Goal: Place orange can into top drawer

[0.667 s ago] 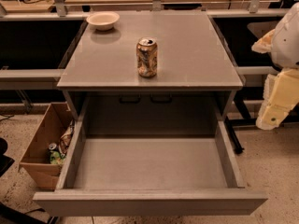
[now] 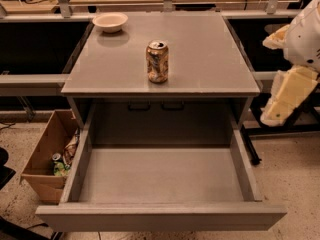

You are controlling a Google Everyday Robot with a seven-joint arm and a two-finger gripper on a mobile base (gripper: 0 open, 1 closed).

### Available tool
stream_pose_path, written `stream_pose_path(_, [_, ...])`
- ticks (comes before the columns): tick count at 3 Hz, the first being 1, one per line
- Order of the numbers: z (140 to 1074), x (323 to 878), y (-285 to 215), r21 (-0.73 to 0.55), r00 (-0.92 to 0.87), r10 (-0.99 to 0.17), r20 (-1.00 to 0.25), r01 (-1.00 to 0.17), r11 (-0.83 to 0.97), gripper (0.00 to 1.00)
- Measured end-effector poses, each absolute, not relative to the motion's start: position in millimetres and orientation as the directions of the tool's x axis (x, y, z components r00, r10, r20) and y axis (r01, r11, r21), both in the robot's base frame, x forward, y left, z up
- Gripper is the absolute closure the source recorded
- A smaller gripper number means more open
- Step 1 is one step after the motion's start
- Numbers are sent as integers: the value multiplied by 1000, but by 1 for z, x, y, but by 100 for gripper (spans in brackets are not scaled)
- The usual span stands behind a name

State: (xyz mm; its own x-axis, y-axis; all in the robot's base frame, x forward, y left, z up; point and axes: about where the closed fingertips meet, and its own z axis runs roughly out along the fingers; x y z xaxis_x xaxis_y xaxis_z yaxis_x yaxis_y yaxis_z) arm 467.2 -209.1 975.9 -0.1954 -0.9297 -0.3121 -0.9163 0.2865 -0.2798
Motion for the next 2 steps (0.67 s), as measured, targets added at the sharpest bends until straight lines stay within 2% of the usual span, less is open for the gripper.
stream_pose_path(1, [979, 531, -196, -306, -153, -828, -539, -881, 362, 0])
stream_pose_path(2, [970, 590, -183, -264, -118, -655, -746, -852, 453, 0])
